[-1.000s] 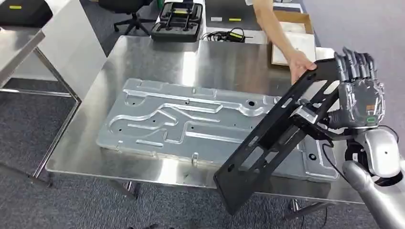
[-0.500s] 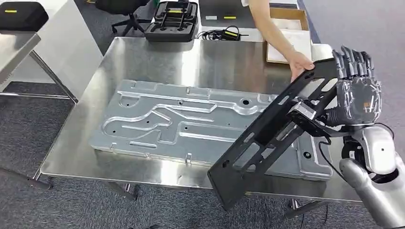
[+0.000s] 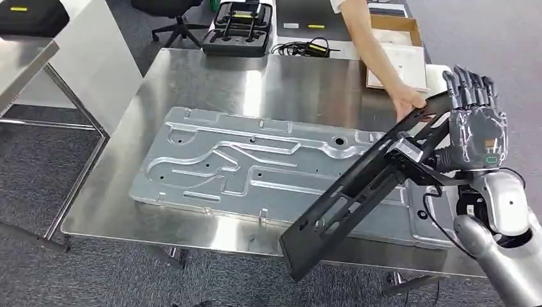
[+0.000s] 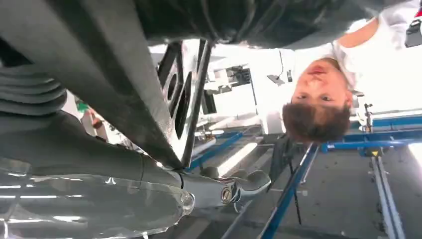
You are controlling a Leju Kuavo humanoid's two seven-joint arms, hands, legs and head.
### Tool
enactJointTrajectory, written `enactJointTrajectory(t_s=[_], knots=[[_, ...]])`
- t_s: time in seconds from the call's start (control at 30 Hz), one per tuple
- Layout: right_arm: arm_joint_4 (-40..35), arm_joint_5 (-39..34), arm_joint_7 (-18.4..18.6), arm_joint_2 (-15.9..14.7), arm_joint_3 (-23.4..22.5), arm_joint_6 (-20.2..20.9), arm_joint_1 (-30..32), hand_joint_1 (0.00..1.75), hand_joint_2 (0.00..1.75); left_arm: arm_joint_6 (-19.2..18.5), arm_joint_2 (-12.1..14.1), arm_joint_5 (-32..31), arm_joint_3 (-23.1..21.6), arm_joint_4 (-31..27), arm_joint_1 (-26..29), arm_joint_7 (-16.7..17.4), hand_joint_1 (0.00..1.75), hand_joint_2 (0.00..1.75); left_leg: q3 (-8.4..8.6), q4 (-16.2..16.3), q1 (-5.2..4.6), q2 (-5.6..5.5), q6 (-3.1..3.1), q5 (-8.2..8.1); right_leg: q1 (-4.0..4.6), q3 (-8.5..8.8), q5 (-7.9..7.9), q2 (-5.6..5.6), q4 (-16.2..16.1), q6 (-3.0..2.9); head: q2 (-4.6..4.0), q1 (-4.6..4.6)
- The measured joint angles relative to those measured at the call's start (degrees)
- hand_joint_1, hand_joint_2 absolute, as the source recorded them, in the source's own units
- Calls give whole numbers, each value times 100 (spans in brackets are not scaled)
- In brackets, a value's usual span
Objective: Take the parts from the cabinet and place them on the table.
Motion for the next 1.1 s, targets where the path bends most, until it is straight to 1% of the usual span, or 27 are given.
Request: enactJointTrajectory(t_s=[0.03,0.1,0.13,0.17,0.2,0.27,0.3,0.33,0.37,0.4,0.47,0.5,0.57,0.6,0.63,0.67,0.7,0.73,0.77,0.8,0.83,0.87,0.9,0.97,1.0,1.03,1.1], knots=[[-13,-43,-15,-4,2,-7,11,0,0,-4,0,-4,0,0,0,2,0,0,-33,40,2,7,-11,-9,-16,3,-39,33,-63,-75,0,-8],[-13,-221,-68,7,15,-13,92,0,0,-9,0,-11,0,0,1,4,0,0,-28,16,4,21,-31,0,0,-25,-40,65,-57,-100,0,-31],[-15,-339,-83,17,17,-13,101,0,0,-11,0,-20,0,0,-2,4,0,0,-33,40,1,25,-47,-17,-24,-22,-28,70,-67,-140,0,-44],[-20,-435,-96,22,20,-13,96,0,0,-11,0,-31,0,0,-6,4,0,0,-53,100,26,24,-96,-88,-31,-6,-24,66,-78,-168,0,-31],[-26,-540,-96,22,17,-15,96,0,0,-9,0,-39,0,0,-14,2,0,0,-130,295,28,24,-138,-219,-35,3,-29,59,-78,-202,0,-57],[-35,-636,-96,31,17,-15,96,0,0,-9,-2,-44,0,0,-13,4,0,0,-516,1117,53,24,-197,-618,-33,3,-27,50,-77,-228,0,-61],[-35,-734,-96,35,17,-13,97,0,0,-9,0,-44,0,0,-4,4,0,0,-706,1503,59,24,-208,-750,-29,2,-27,49,-77,-228,0,-64],[-35,-855,-92,44,17,-13,97,0,0,-11,0,-44,0,0,4,4,0,0,-827,1724,61,24,-208,-759,-27,5,-27,49,-77,-228,0,-63],[-33,-1007,-85,50,15,-11,97,0,175,-9,0,-44,0,0,8,4,0,0,-811,1661,61,24,-189,-643,-24,12,-27,52,-77,-228,0,-61],[-33,-1151,-85,61,2,-11,97,0,175,-9,0,-46,0,0,6,4,0,0,-664,1332,59,22,-154,-415,-16,21,-27,59,-77,-228,0,-66],[-33,-1298,-72,70,-20,-11,94,0,175,-4,0,-46,0,0,-3,4,0,0,-199,393,35,9,-52,50,-4,48,-27,64,-80,-227,0,-64],[-26,-1368,-72,72,-33,-13,92,0,175,-2,4,-48,2,0,-11,4,0,0,-62,95,13,-6,-4,11,-5,47,-23,60,-88,-219,0,-51],[-2,-1512,-96,87,-55,-11,98,0,175,0,4,-55,2,0,-11,11,0,0,-30,17,-7,2,-17,32,-2,32,11,64,-122,-148,0,-61],[17,-1576,-98,94,-59,-9,99,0,0,0,2,-57,2,0,-6,15,0,0,-36,13,-15,2,-5,41,-5,42,29,61,-155,-114,0,-55],[26,-1585,-101,94,-68,-9,92,2,0,0,2,-61,2,0,-4,17,0,0,-30,-33,-14,0,26,73,6,61,54,60,-194,-73,0,-61],[33,-1587,-103,94,-85,-2,90,7,0,0,0,-63,2,0,-4,20,0,0,9,-146,35,4,49,145,23,79,40,52,-199,-46,0,-48],[54,-1595,-101,94,-115,4,94,21,0,2,2,-63,2,0,-9,22,0,0,41,-208,47,5,66,186,-13,51,-8,38,-176,-43,0,-48],[63,-1598,-103,94,-131,11,82,161,0,2,2,-63,4,0,-12,22,0,0,47,-240,38,3,94,205,5,-18,-184,38,10,-41,0,-35],[74,-1600,-103,94,-140,26,77,173,0,2,2,-63,4,0,-14,22,0,0,39,-240,30,2,104,209,20,-186,-429,42,414,-43,0,-31],[79,-1606,-105,96,-140,55,82,175,0,2,0,-66,7,0,-7,22,0,0,40,-236,17,3,107,207,22,-369,-615,44,851,-41,0,-22],[87,-1606,-111,105,-140,94,97,175,0,2,-2,-70,9,0,2,20,0,0,39,-235,5,4,111,204,21,-512,-696,43,1169,-40,0,-29],[94,-1604,-111,116,-140,118,105,175,0,2,-2,-83,11,0,4,20,0,0,39,-226,2,7,115,198,22,-539,-641,43,1227,-39,0,-24],[105,-1602,-109,118,-140,131,109,175,0,0,-2,-85,13,0,4,20,0,0,41,-212,0,7,111,190,21,-441,-463,41,1033,-43,0,-24],[116,-1593,-105,118,-140,138,106,175,0,2,-2,-98,15,0,-1,18,0,0,43,-158,3,8,98,150,17,-18,-2,29,190,-66,0,-22],[116,-1591,-105,118,-140,146,103,175,0,2,-2,-101,15,0,-1,17,0,0,30,-121,3,8,74,123,27,113,-14,5,-106,-90,0,-24],[112,-1574,-107,118,-140,168,99,175,0,0,-2,-101,15,0,-11,13,0,0,-15,-51,-47,3,45,103,75,166,-55,3,-223,-102,0,-18],[109,-1567,-105,114,-140,199,99,175,0,0,-2,-109,20,0,-7,7,0,0,-34,-59,-33,6,13,118,75,147,-46,30,-186,-133,0,-31]])
